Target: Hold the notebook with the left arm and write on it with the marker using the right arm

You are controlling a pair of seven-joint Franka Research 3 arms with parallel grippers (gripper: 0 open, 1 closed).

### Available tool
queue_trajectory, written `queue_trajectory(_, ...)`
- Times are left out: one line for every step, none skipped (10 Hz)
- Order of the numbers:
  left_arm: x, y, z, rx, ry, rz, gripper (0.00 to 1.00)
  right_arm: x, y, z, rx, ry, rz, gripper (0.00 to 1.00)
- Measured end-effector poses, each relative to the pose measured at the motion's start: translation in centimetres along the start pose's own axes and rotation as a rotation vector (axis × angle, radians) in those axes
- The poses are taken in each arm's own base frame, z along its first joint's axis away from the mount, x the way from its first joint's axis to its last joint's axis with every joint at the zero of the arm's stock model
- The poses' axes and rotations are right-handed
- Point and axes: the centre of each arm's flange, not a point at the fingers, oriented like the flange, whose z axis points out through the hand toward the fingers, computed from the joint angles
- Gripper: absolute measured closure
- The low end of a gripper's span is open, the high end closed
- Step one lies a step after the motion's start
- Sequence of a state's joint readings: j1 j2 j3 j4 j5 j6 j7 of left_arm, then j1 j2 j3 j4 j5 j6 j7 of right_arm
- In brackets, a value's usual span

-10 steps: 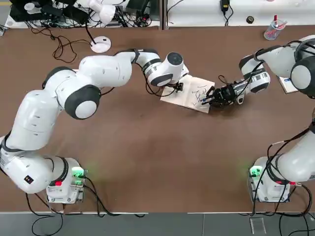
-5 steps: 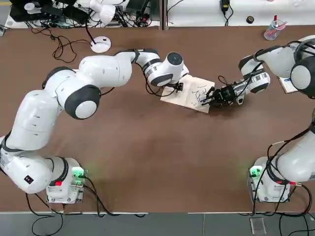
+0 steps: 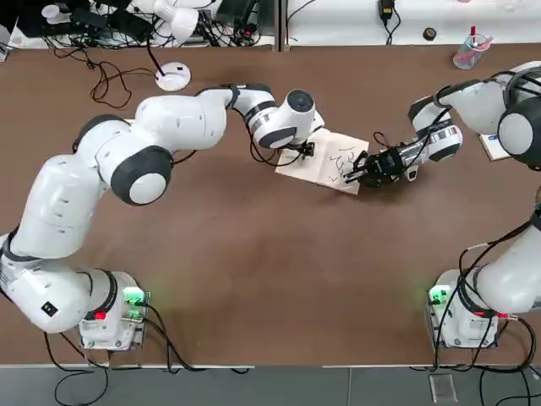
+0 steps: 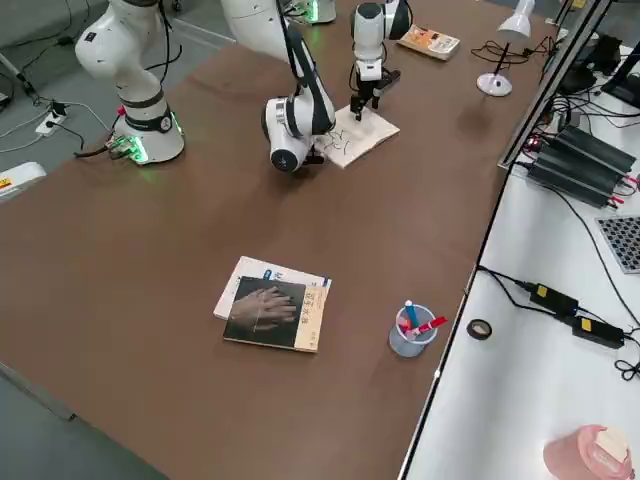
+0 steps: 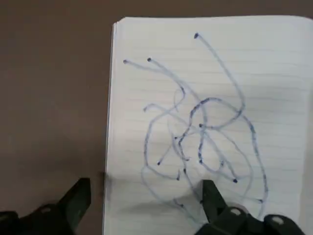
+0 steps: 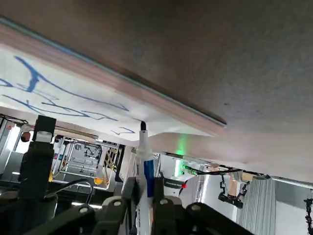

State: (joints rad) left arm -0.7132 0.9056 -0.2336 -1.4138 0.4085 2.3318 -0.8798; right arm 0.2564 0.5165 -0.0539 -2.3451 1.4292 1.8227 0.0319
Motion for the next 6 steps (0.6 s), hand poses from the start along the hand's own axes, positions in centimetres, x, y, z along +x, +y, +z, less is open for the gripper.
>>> queue_trajectory(0.0, 0.0, 0.0, 0.0, 0.0, 0.0, 0.0, -0.04, 0.02, 0.12, -0.003, -0.001, -0.001, 0.83)
queue_trajectory(0.0, 0.0, 0.0, 0.0, 0.0, 0.002, 0.0, -0.08, 0.03, 0.24, -0.005, -0.002, -0.002, 0.83)
queue_trajectory(0.01, 0.0, -0.01, 0.0, 0.0, 0.004, 0.0, -0.12, 0.04, 0.35, -0.007, -0.003, -0.002, 0.83)
queue_trajectory(0.01, 0.0, -0.01, 0.0, 0.001, 0.005, 0.0, -0.16, 0.05, 0.48, -0.01, -0.004, -0.003, 0.83)
queue_trajectory(0.02, -0.01, -0.01, 0.0, 0.001, 0.007, 0.0, -0.2, 0.05, 0.58, -0.012, -0.005, -0.004, 0.83)
queue_trajectory(0.02, -0.01, -0.01, -0.001, 0.001, 0.008, 0.0, -0.21, 0.05, 0.64, -0.013, -0.005, -0.004, 0.83)
